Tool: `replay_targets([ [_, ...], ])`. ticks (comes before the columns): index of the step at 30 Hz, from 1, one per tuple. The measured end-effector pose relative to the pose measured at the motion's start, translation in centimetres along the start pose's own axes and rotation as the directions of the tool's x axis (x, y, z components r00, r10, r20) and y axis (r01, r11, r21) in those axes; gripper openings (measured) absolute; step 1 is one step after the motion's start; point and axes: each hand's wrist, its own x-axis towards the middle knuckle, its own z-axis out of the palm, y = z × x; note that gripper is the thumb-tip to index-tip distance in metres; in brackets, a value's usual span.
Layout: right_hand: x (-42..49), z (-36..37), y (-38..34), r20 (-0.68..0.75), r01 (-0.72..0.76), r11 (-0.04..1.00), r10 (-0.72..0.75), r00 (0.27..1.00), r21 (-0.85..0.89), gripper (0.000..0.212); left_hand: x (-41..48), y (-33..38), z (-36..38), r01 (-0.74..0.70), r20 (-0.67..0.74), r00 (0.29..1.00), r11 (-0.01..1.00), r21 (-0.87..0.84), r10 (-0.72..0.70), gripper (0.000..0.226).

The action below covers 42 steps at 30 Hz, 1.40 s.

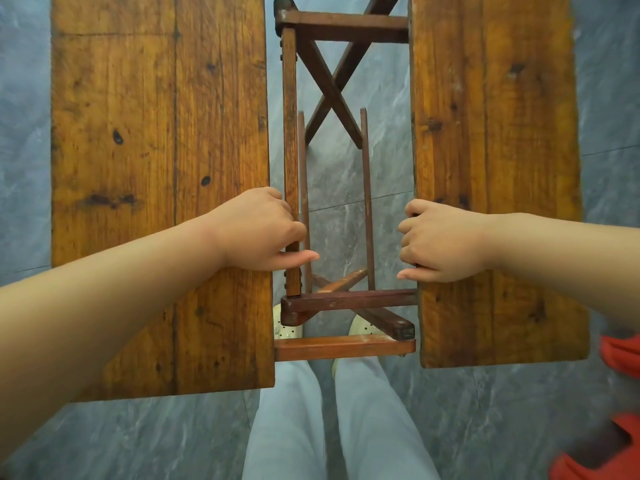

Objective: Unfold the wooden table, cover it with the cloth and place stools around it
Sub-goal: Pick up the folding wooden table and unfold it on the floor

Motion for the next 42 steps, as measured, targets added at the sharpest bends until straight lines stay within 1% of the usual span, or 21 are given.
replay_targets([
  [3,-0.5,-0.9,0.1,-0.034,-0.006,1.0,0.005,0.999,-0.015,0.061,0.7,0.1,-0.5,-0.018,-0.01,1.0,1.0,-0.024,0.018,0.076],
  [6,-1.0,-1.5,0.1,0.013,-0.009,1.0,0.009,1.0,-0.008,0.063,1.2,0.1,-0.6,-0.034,-0.01,0.999,0.999,-0.037,0.034,0.072],
  [8,-1.3,-1.7,0.1,0.018,-0.009,1.0,0.008,1.0,0.005,0.062,1.5,0.2,-0.7,-0.032,-0.017,0.999,0.999,-0.028,0.032,0.069],
  [10,-1.4,-2.0,0.1,-0.006,-0.015,1.0,0.015,1.0,-0.003,0.062,1.9,0.3,-0.7,-0.033,-0.026,0.999,0.999,-0.002,0.033,0.069],
  [13,-1.5,-2.2,-0.2,-0.042,-0.022,1.0,0.022,0.999,-0.008,0.061,2.6,0.8,-0.4,-0.051,0.01,0.999,0.998,0.027,0.051,0.068],
  [17,-1.7,-2.1,-0.6,-0.082,-0.027,1.0,0.027,0.996,-0.009,0.058,3.2,1.1,0.1,-0.058,0.014,0.998,0.996,0.075,0.057,0.065],
  [21,-1.9,-1.4,-0.9,-0.049,-0.018,1.0,0.02,0.999,0.023,0.06,3.7,1.5,0.6,-0.06,-0.01,0.998,0.995,0.074,0.061,0.066],
  [23,-2.1,-1.2,-0.9,-0.078,-0.024,1.0,0.024,0.997,0.01,0.061,4.0,1.8,0.8,-0.077,-0.007,0.997,0.995,0.061,0.077,0.065],
  [25,-2.2,-0.7,-0.8,-0.113,-0.028,0.999,0.026,0.993,-0.02,0.062,4.4,1.8,0.9,-0.083,-0.043,0.995,0.995,0.06,0.085,0.063],
  [28,-1.6,-0.2,-0.6,-0.069,-0.007,1.0,0.006,0.998,-0.022,0.063,4.9,2.0,1.1,-0.066,-0.066,0.995,0.996,0.058,0.07,0.062],
  [35,-0.3,0.5,-0.7,-0.053,0.026,1.0,-0.026,0.998,-0.002,0.065,5.8,2.4,2.2,-0.057,-0.048,0.997,0.998,0.023,0.058,0.063],
  [39,0.3,0.9,-0.8,-0.061,0.031,0.999,-0.029,0.998,0.026,0.066,6.9,2.7,3.3,-0.072,-0.055,0.996,0.997,0.022,0.073,0.063],
  [42,-0.2,1.6,-0.9,-0.062,0.039,0.999,-0.039,0.997,0.004,0.068,7.7,3.1,4.2,-0.093,-0.053,0.994,0.996,-0.01,0.092,0.063],
])
